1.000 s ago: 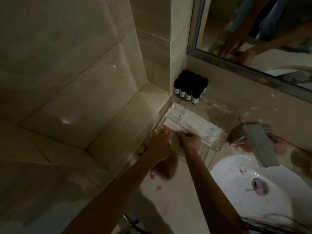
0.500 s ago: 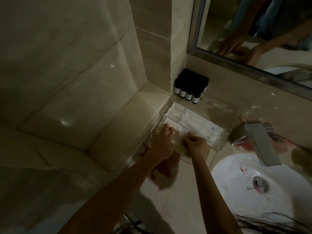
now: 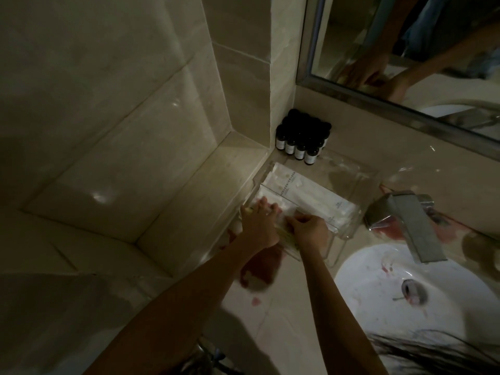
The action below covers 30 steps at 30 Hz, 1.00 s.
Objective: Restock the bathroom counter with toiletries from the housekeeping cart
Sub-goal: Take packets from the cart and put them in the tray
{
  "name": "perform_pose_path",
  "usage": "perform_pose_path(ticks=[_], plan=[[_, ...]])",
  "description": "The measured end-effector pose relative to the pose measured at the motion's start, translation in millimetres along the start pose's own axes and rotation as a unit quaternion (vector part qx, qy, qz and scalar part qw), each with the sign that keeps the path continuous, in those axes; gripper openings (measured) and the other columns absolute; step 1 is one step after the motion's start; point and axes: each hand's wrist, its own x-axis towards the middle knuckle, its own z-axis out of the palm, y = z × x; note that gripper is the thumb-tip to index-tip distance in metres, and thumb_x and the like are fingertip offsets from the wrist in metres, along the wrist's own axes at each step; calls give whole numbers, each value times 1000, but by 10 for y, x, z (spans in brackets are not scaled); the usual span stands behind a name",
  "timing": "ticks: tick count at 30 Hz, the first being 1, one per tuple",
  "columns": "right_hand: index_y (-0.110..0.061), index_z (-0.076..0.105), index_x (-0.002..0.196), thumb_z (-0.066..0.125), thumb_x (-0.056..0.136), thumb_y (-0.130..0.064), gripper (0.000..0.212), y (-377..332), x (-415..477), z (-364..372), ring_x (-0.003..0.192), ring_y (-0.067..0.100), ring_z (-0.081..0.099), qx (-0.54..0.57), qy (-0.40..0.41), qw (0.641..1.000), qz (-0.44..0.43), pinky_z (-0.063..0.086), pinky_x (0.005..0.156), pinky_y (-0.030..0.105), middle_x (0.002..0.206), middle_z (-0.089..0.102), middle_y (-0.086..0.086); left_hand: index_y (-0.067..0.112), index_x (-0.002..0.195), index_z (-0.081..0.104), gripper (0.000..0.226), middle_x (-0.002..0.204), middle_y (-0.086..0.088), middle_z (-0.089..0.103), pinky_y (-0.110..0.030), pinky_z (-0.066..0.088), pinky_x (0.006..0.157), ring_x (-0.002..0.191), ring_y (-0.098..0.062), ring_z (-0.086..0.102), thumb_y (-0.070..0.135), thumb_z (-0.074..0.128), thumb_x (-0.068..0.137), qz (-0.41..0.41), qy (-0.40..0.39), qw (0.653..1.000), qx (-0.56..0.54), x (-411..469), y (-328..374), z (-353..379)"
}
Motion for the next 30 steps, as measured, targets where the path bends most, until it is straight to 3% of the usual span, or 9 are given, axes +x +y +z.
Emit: perform_pose_path(ticks=[5, 10, 12, 15, 18, 20, 24, 27, 30], plan=[[-20, 78, 87, 76, 79, -31, 13, -13, -35, -11, 73, 14, 67, -7, 9, 1000, -9, 50, 63, 26, 79, 74, -2, 25, 151, 12, 74, 161, -10, -4, -62, 3, 114, 149, -27, -5, 26, 52, 90, -1, -41, 999, -17, 8, 2, -59], [-22, 73, 105, 74, 81, -33, 26, 36, -142, -108, 76, 18, 70, 16, 23, 999, -25, 60, 73, 39, 95, 75, -3, 22, 150, 20, 74, 160, -10, 11, -59, 1, 114, 149, -22, 5, 29, 58, 86, 12, 55, 998, -25, -135, -85, 40], [-22, 73, 104, 74, 83, -29, 22, 41, -186, -163, 73, 16, 69, 35, 20, 999, -35, 59, 70, 31, 97, 74, -6, 18, 150, 24, 71, 159, -10, 17, -55, 3, 117, 148, -25, 11, 33, 56, 88, 4, 88, 995, -46, -221, -115, 65], [-19, 73, 99, 73, 84, -23, 15, 8, -288, -259, 68, 0, 62, 45, 13, 995, -84, 43, 56, 6, 89, 70, -10, 14, 145, 36, 61, 151, -12, 35, -46, 23, 116, 141, -30, 28, 29, 53, 89, -6, 140, 984, -108, -357, -144, 42], [-18, 74, 92, 75, 82, -20, 11, -69, -421, -345, 79, 5, 66, 73, 3, 988, -133, 51, 74, 17, 86, 71, -9, 13, 131, 56, 44, 131, -9, 57, -36, 41, 104, 124, -27, 49, 24, 55, 88, -28, 204, 965, -161, -534, -155, 5], [-19, 73, 91, 75, 82, -20, 9, -134, -544, -384, 81, 7, 67, 89, -12, 984, -152, 52, 79, 23, 86, 71, -8, 14, 120, 63, 34, 120, -8, 63, -34, 45, 95, 113, -25, 57, 25, 56, 89, -56, 231, 954, -183, -701, -158, -19], [-21, 72, 85, 74, 83, -17, 5, -179, -887, -424, 81, 8, 69, 104, -62, 972, -204, 53, 78, 23, 85, 72, -7, 25, 109, 68, 25, 107, -2, 67, -29, 44, 82, 102, -22, 62, 33, 52, 93, -85, 246, 947, -190, -1161, -236, -48], [-31, 69, 81, 74, 83, -17, 15, -156, -1242, -369, 79, 4, 68, 50, -126, 956, -260, 54, 77, 23, 81, 71, -15, 23, 117, 66, 29, 114, -2, 66, -28, 42, 87, 108, -21, 60, 34, 54, 94, -115, 229, 938, -234, -1597, -378, 68], [-37, 67, 77, 73, 84, -26, 14, -211, -1640, -207, 68, -1, 66, -25, -195, 934, -299, 47, 63, 12, 75, 70, -18, 25, 120, 63, 32, 121, 1, 63, -28, 41, 90, 112, -19, 58, 38, 52, 94, -178, 234, 924, -246, -2076, -556, 260]])
